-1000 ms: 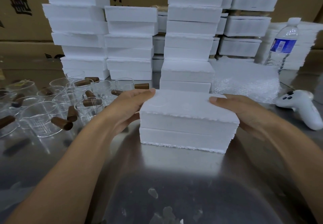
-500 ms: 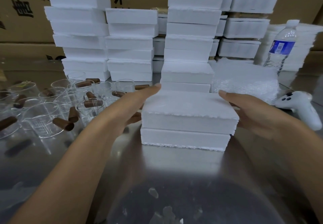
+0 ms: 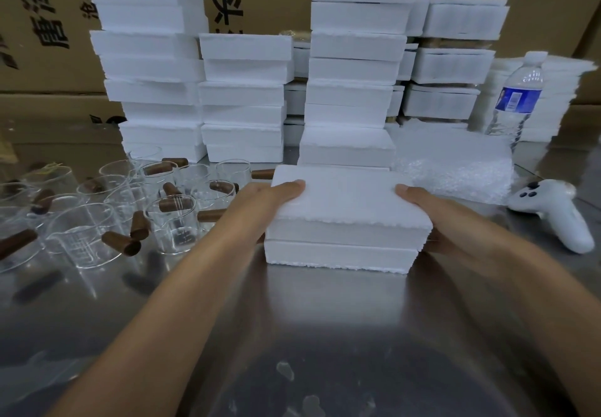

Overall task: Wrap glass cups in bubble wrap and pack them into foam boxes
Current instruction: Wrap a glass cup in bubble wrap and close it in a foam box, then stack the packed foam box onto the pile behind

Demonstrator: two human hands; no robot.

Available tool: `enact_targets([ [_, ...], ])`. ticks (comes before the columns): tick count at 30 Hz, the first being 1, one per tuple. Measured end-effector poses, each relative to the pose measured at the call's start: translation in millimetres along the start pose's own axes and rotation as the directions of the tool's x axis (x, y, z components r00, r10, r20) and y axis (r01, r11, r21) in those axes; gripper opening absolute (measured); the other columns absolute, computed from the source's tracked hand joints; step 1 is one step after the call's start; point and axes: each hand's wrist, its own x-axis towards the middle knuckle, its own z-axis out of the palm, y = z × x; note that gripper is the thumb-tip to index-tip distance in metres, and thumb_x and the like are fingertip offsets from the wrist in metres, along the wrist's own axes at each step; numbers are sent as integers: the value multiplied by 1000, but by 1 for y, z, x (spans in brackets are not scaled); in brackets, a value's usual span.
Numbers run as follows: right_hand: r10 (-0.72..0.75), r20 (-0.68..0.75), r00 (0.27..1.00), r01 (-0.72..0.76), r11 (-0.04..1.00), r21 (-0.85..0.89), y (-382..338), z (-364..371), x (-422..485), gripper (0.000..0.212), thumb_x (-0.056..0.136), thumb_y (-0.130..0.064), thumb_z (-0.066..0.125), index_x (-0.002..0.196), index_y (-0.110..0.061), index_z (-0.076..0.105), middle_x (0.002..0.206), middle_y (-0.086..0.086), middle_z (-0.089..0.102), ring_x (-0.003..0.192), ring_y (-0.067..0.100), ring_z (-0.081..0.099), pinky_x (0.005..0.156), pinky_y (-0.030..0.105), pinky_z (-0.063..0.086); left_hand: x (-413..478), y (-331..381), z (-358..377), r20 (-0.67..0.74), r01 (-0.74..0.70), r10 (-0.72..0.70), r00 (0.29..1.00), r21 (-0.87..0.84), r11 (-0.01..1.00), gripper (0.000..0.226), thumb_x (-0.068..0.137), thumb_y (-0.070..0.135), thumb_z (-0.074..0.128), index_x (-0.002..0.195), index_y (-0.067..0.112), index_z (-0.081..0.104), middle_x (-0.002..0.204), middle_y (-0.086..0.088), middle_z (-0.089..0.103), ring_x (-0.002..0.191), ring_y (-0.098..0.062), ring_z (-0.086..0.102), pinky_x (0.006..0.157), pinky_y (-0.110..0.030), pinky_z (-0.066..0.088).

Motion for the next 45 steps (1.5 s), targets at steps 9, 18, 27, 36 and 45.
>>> enact_targets([
  [9, -49, 170, 984, 1, 962, 272, -4, 0, -5, 57, 56, -42, 71, 108, -20, 62, 91, 1, 72, 76, 15, 69, 58, 26, 54, -4, 0, 5, -47, -84, 78, 996, -153, 985, 49, 84, 46, 64, 122, 17, 57, 117, -2, 67, 103, -20, 64, 86, -34, 50],
  [18, -113, 71, 991, 48, 799, 600, -15, -11, -8, 47, 68, -31, 63, 113, -20, 62, 105, 4, 70, 86, 21, 69, 70, 39, 58, -15, -15, -13, 24, -282, 294, 956, -215, 935, 53, 72, 64, 38, 105, 28, 58, 108, 6, 67, 98, -8, 65, 92, -32, 50],
  [27, -99, -243, 965, 239, 714, 658, -50, -9, 10, 15, 81, -25, 59, 96, -23, 60, 91, 2, 67, 88, 22, 60, 80, 38, 44, -16, -50, -8, 389, -560, 429, 815, 339, 756, 32, 89, 59, 37, 105, 38, 56, 111, 21, 56, 107, 10, 49, 84, 0, 31],
  [36, -72, -380, 922, 271, 820, 503, -127, -9, 70, 24, 75, -29, 71, 94, -27, 57, 95, 4, 57, 88, 22, 59, 68, 33, 50, -2, -58, -4, 416, -610, 460, 785, 384, 693, 10, 94, 44, 47, 93, 40, 56, 100, 22, 55, 104, 6, 48, 87, -6, 34],
  [45, 76, -394, 916, 87, 920, 381, -127, -9, 122, 24, 74, -34, 71, 86, -24, 52, 89, 5, 49, 81, 21, 52, 68, 35, 46, 2, -59, 2, 449, -658, 481, 753, 530, 535, 64, 70, 72, 20, 108, 34, 54, 110, 19, 45, 108, 11, 36, 95, -15, 33],
])
